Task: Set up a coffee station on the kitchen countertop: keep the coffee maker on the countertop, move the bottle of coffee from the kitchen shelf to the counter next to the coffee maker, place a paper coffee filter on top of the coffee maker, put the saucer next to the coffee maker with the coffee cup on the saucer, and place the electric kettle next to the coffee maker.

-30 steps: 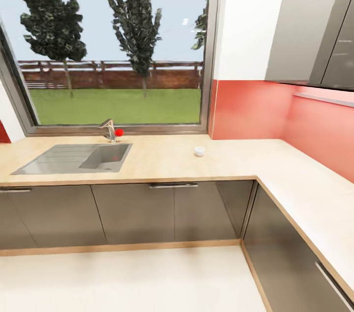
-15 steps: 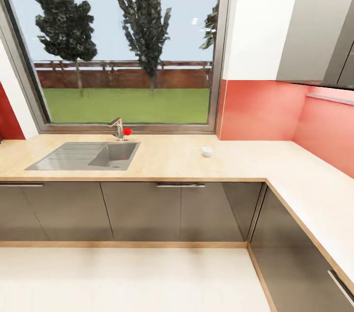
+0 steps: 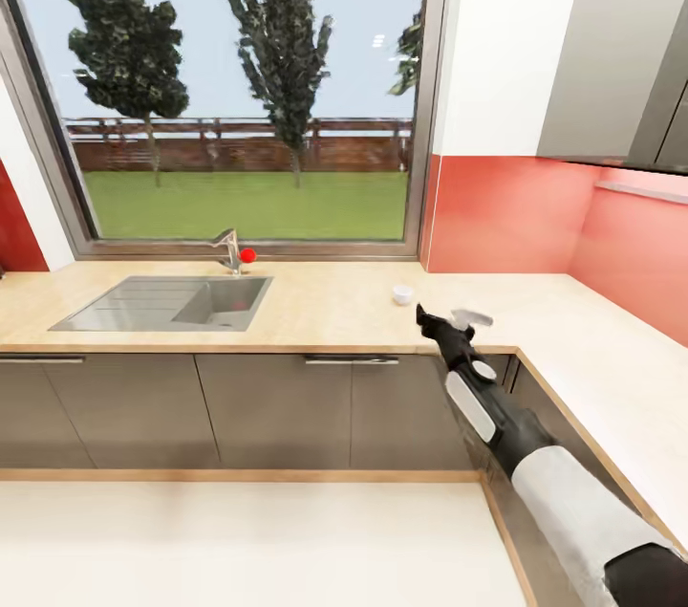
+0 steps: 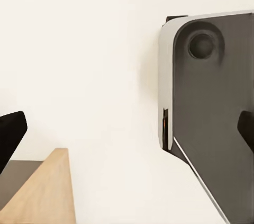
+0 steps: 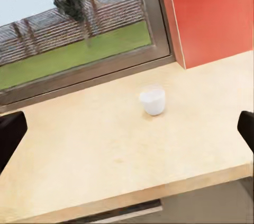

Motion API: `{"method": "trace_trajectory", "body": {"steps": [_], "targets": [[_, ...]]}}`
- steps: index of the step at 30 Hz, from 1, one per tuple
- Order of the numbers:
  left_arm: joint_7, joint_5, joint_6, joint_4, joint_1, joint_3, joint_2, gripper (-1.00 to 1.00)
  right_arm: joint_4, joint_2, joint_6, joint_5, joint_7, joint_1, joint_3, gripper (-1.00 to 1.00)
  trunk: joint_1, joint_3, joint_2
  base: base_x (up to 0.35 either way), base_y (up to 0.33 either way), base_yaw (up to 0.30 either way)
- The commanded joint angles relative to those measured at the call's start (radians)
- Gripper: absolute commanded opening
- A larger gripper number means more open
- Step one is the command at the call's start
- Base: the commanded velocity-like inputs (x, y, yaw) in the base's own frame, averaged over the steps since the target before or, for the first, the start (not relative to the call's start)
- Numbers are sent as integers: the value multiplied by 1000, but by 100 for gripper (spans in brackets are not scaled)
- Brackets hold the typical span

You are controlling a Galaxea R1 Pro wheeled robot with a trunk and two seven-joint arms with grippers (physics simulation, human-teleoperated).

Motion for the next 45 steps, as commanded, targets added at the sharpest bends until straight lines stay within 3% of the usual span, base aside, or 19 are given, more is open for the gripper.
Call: {"method": "trace_trajectory", "body": {"steps": [1,5,9,15,20,26,31,35,45], "targets": [[-6,-6,0,-2,0,9,0,100,-1,-1,5,-11,-8,-38,8,100,0,-1,-1,0,0,0],[-4,-5,43,-3,0,13,-2,100,-2,1,104,-11,-61,-100,8,100,0,-1,-1,122,0,0],[-6,-8,120,-4,0,10,-6,100,2,0,180,24,-121,-111,9,100,0,-1,-1,307,0,0],[-5,-9,133,-4,-1,8,-7,100,-1,-7,270,48,-134,-112,15,100,0,-1,-1,335,0,0],[-4,-9,136,-3,0,5,-5,100,0,-7,285,50,-134,-112,19,100,0,-1,-1,338,0,0],[-1,-12,201,-4,-1,4,-9,100,1,-7,287,52,-134,-112,19,100,0,-1,-1,338,0,0],[3,-12,208,-4,6,1,-14,100,30,19,304,56,-138,-83,23,100,0,-1,-1,1,0,0],[1,-13,212,-4,5,-1,-14,100,47,6,321,56,-140,-60,23,100,0,-1,-1,96,0,0],[0,-12,211,-4,5,1,-17,100,46,3,350,57,-140,-18,23,100,0,-1,-1,280,0,0]]}}
